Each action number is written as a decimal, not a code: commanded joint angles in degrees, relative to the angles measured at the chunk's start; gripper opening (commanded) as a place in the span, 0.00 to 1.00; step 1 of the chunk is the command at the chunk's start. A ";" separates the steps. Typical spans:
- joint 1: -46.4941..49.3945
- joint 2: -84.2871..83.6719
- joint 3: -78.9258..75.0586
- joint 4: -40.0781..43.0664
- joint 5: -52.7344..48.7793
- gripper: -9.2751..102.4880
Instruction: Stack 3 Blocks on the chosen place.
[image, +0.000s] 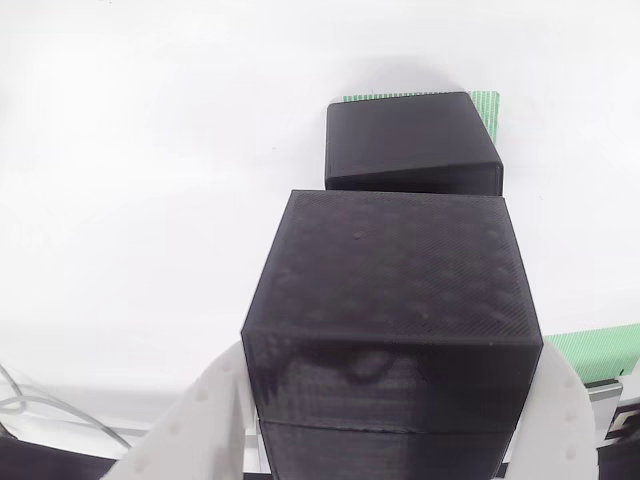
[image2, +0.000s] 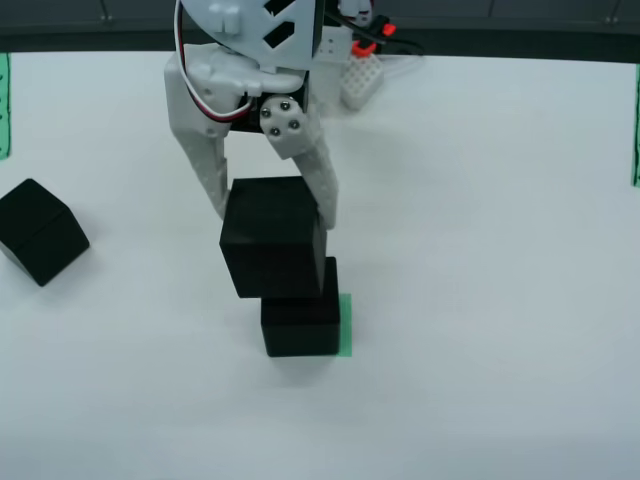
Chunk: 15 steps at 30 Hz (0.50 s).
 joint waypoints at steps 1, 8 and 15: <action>-0.62 -2.46 -4.92 -0.97 -1.32 0.27; -1.67 -7.82 -8.70 -0.79 -1.58 0.27; -3.60 -7.56 -8.00 0.18 -1.58 0.27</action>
